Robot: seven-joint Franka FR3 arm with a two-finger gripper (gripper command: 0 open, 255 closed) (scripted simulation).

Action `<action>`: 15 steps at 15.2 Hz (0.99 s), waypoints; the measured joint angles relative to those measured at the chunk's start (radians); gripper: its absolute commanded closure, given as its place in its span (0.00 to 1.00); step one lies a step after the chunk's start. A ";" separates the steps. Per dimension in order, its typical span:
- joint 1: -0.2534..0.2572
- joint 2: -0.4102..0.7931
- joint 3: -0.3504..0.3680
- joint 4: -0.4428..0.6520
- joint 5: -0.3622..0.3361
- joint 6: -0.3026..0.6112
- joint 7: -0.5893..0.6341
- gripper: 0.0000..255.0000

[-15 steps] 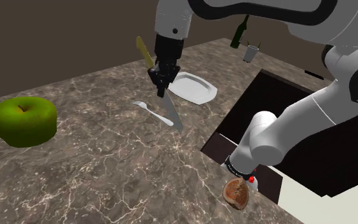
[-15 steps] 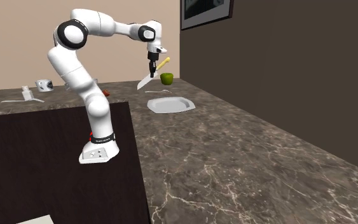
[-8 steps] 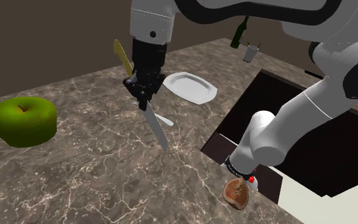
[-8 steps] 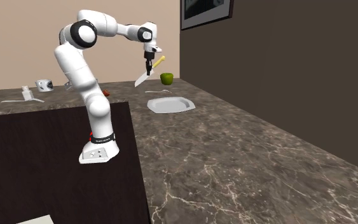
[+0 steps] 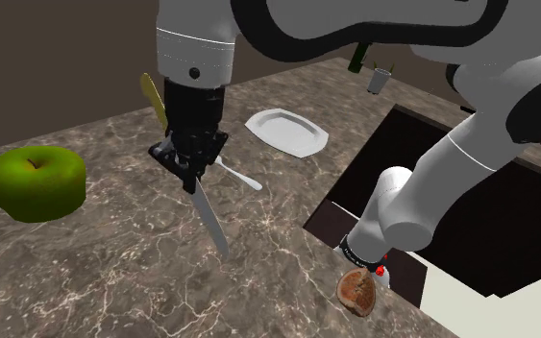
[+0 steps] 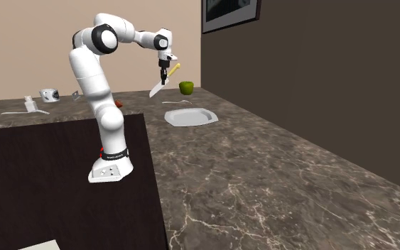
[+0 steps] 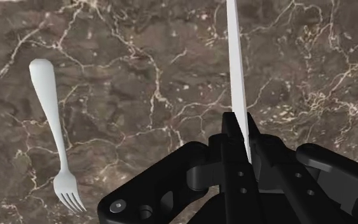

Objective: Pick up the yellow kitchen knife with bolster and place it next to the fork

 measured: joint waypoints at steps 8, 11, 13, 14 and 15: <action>0.003 0.004 0.006 -0.102 0.004 0.109 -0.015 1.00; 0.006 0.007 0.011 -0.141 0.007 0.148 -0.019 1.00; 0.007 0.014 0.013 -0.163 0.006 0.177 -0.023 1.00; 0.007 0.016 0.013 -0.173 0.006 0.190 -0.023 1.00; 0.007 0.019 0.014 -0.182 0.006 0.203 -0.024 1.00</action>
